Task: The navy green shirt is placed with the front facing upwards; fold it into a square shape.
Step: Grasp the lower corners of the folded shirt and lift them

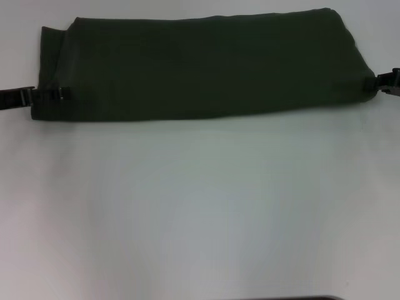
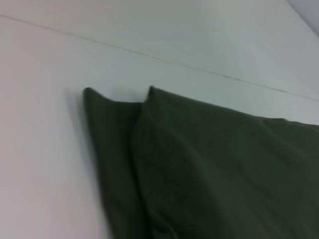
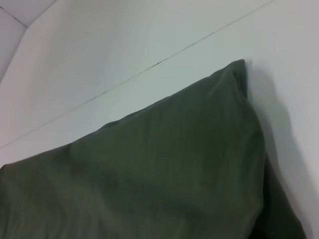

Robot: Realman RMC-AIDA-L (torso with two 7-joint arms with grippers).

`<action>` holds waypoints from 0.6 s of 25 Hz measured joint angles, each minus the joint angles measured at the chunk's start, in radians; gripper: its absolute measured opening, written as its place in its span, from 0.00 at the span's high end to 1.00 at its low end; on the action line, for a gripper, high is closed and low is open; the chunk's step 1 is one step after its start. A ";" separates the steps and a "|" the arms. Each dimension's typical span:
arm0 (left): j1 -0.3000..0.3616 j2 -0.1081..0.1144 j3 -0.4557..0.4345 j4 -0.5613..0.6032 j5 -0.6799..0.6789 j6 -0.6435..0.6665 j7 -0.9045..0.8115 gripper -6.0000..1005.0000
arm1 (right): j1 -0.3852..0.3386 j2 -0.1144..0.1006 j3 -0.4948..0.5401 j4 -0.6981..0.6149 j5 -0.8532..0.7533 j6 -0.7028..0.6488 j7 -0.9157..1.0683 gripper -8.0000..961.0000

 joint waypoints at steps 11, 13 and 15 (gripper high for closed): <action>-0.024 0.001 -0.004 0.005 -0.011 0.047 0.010 0.07 | 0.004 0.002 -0.001 0.006 0.000 0.013 -0.009 0.98; -0.022 0.002 -0.006 0.007 -0.011 0.041 0.012 0.07 | 0.004 0.003 -0.001 0.010 0.000 0.015 -0.013 0.98; -0.019 0.002 -0.005 0.007 -0.005 0.022 0.012 0.07 | 0.004 0.005 -0.002 0.010 0.000 0.018 -0.013 0.98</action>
